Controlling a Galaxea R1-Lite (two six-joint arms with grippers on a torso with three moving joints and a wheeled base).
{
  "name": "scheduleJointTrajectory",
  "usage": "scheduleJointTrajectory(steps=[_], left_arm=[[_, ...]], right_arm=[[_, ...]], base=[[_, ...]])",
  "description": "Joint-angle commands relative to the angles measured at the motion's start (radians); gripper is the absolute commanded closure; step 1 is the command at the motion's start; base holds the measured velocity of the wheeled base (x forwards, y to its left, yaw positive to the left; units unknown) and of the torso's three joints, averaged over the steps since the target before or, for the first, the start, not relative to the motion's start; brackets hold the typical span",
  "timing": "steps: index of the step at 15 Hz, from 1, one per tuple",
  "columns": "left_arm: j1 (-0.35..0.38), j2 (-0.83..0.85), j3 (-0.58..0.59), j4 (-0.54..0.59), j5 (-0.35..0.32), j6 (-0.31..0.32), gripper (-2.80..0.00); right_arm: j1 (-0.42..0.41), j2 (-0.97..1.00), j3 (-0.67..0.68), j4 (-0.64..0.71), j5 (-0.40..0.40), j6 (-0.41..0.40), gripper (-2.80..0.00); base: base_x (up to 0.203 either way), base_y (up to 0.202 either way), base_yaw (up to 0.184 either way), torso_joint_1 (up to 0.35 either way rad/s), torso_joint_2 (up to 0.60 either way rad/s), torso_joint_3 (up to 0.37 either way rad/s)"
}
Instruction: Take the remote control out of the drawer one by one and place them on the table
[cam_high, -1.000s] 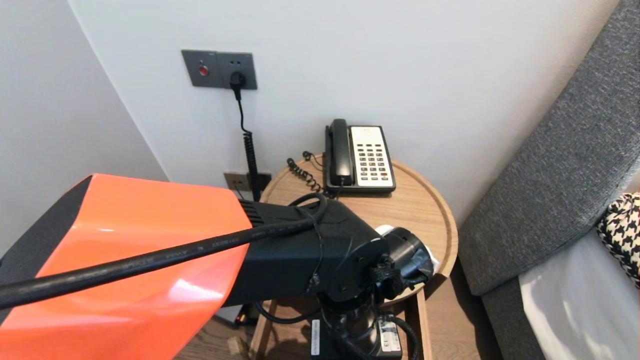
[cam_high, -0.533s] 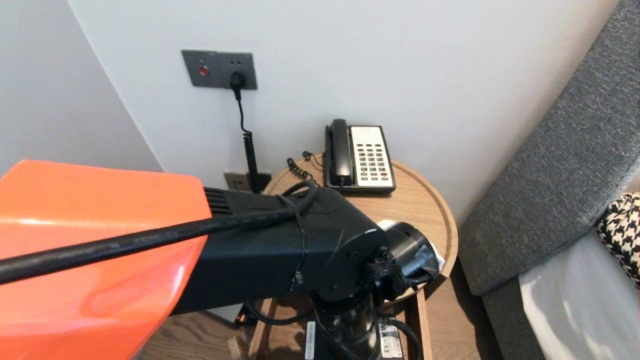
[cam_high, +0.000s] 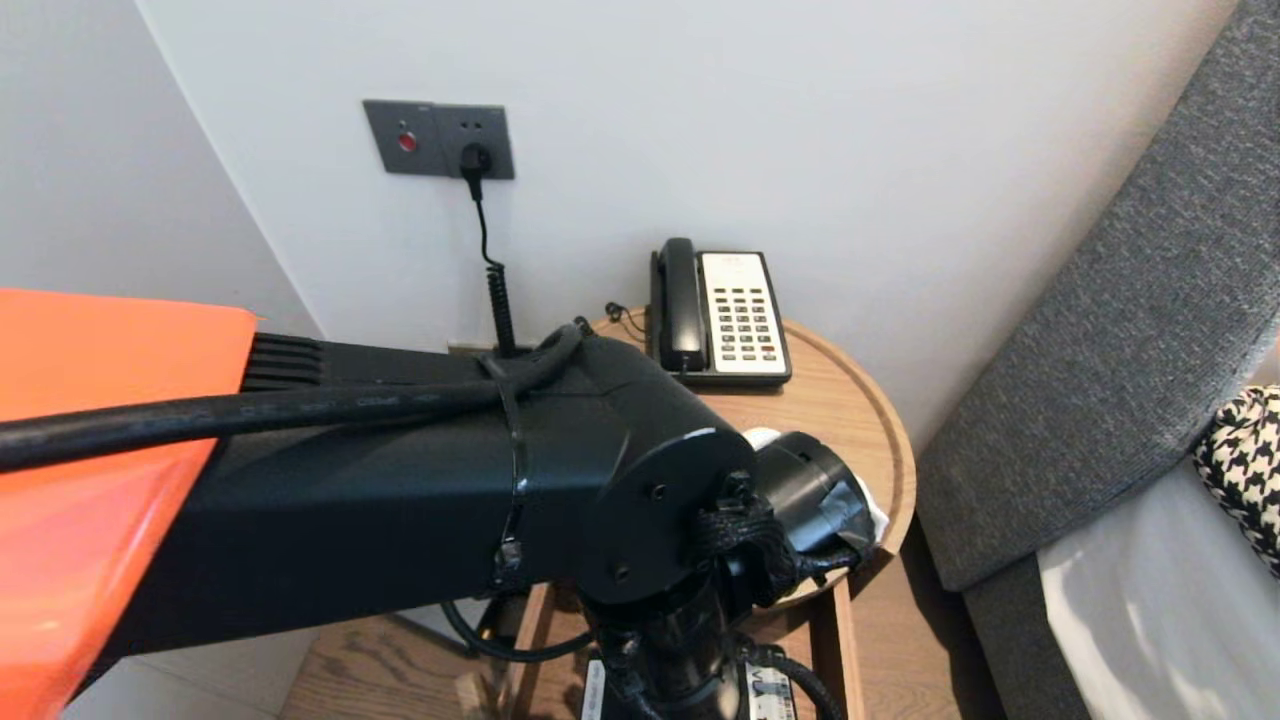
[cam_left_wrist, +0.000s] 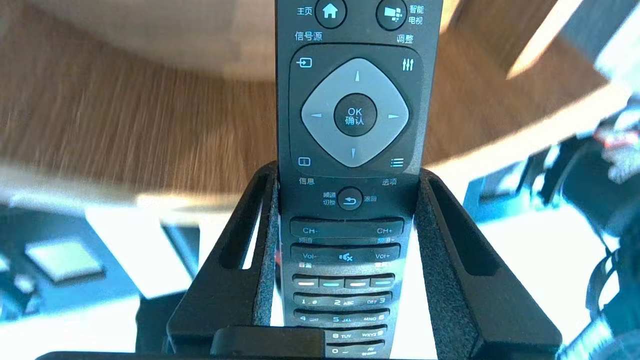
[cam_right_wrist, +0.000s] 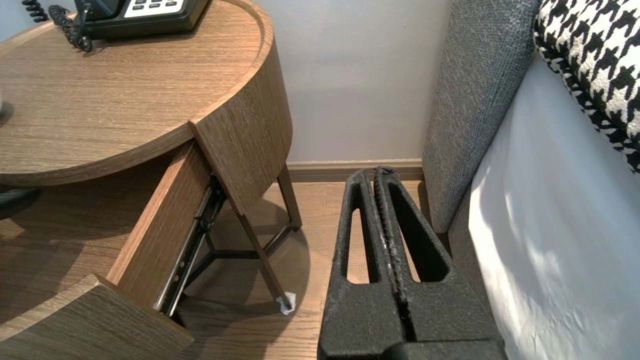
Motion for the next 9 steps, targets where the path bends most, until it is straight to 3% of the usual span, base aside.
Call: scheduleJointTrajectory(steps=[1,9], left_arm=[[-0.002,-0.036,0.001,0.047,-0.021,0.001,0.0],[-0.012,-0.128,0.001,0.046,-0.012,0.028,0.0]], right_arm=[[0.0,0.001,0.026,-0.001,0.0,0.0,0.0],[0.0,0.001,0.026,0.001,0.0,0.0,0.0]], base=[[0.0,0.0,0.0,0.0,0.0,0.0],[0.0,0.0,0.0,0.0,0.0,0.0]])
